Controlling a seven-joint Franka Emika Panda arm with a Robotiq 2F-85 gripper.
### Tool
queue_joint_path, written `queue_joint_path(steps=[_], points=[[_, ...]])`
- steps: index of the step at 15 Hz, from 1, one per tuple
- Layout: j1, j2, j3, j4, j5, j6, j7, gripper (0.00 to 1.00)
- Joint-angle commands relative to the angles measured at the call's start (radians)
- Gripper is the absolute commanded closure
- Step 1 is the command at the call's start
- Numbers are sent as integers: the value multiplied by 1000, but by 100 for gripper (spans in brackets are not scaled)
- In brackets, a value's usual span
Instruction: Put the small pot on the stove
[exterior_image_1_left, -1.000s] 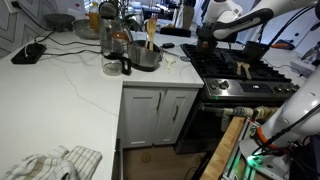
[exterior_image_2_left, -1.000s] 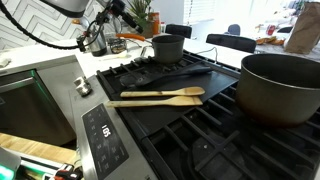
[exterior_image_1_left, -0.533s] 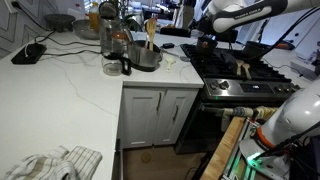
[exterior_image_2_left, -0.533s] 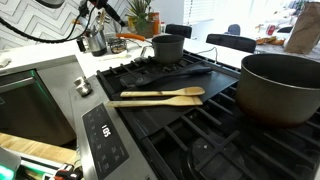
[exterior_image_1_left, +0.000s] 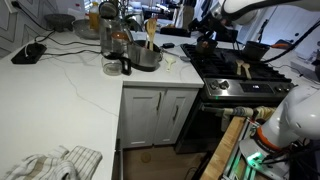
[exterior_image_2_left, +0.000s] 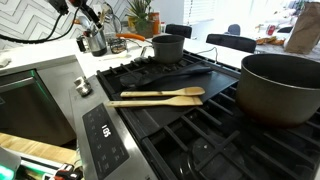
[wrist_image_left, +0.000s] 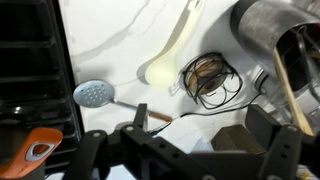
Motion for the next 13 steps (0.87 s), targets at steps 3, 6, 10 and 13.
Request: queue_joint_path(steps=[3, 6, 10, 13], points=[[5, -87, -92, -9, 248, -312, -372, 0], [-57, -67, -45, 4, 262, -365, -391, 0], [-72, -66, -60, 7, 287, -435, -452, 0], [-71, -66, -59, 7, 287, -435, -453, 0]])
